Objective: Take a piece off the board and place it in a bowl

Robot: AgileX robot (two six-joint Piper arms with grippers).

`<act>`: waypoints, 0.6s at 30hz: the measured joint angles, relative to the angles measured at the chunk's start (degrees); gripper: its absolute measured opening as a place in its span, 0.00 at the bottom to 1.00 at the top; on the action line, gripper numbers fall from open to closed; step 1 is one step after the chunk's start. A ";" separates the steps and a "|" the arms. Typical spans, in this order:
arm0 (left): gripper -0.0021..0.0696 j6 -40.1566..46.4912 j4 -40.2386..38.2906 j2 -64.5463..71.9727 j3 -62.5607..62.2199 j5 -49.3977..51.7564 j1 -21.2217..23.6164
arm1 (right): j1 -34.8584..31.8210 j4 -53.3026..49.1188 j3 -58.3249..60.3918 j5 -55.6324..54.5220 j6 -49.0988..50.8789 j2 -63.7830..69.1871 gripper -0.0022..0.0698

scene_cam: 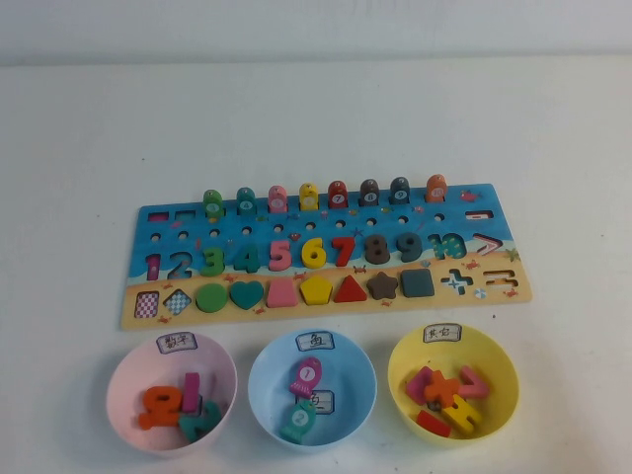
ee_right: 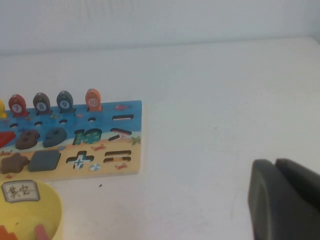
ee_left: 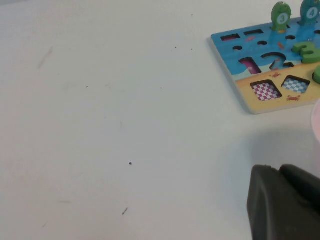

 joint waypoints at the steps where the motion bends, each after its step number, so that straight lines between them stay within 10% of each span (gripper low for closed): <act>1: 0.02 0.00 0.00 0.00 0.00 0.00 0.00 | 0.00 -0.12 0.00 0.00 0.00 0.00 0.01; 18: 0.02 0.00 0.00 0.00 0.00 0.00 0.00 | 0.00 -2.57 2.33 6.02 -2.39 0.00 0.01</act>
